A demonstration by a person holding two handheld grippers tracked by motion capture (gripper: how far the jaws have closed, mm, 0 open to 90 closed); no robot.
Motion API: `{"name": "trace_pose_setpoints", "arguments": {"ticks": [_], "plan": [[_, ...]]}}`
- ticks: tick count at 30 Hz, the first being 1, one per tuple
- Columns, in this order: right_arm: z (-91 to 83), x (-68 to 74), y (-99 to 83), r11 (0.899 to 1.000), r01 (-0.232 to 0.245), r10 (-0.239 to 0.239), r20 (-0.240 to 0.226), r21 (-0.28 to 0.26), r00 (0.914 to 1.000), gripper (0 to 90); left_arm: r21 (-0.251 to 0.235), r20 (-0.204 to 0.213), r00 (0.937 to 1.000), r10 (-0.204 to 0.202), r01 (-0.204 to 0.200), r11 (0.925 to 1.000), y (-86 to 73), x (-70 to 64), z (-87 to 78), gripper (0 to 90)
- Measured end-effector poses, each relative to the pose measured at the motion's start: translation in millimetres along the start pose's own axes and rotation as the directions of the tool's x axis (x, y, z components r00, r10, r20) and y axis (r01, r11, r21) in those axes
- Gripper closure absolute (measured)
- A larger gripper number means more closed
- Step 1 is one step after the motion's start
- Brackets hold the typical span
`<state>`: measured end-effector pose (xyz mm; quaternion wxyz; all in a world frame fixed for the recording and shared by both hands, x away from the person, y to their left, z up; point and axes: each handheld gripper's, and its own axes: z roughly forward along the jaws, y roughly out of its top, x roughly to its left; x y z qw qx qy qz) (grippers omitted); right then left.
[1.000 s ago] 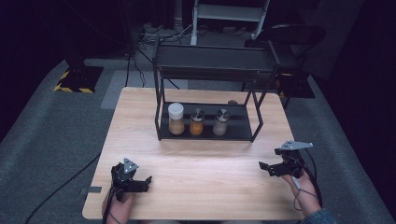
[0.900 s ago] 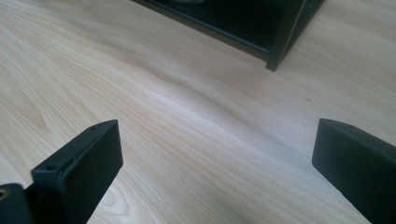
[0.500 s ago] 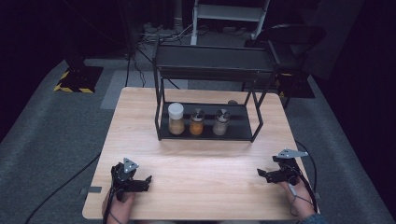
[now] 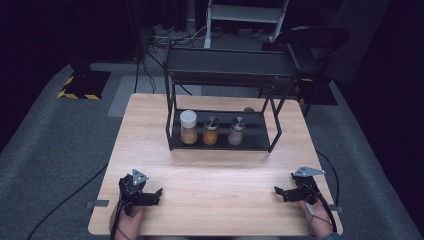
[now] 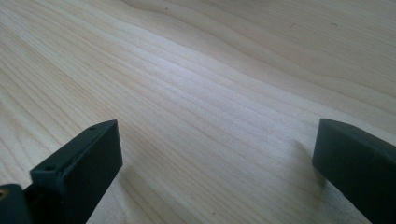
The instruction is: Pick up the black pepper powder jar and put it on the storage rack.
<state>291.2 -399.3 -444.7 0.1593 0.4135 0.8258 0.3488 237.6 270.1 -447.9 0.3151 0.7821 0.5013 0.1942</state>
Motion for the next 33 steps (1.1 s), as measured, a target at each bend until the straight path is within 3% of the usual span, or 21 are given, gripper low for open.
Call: {"name": "trace_pose_setpoints", "arguments": {"ticks": [3,33], "plan": [[1.9,4.2,-4.6,0.999,0.032,-0.032,0.018,-0.013,0.9993,0.0,-0.001,-0.002,1.0,-0.002,0.002,1.0,-0.2,-0.5,-0.1,0.2],[1.4,8.2,-5.4,1.0,0.016,-0.015,0.034,-0.014,0.9993,0.0,-0.001,-0.004,1.0,-0.005,0.005,1.0,-0.5,-1.0,-0.2,0.2]]}}
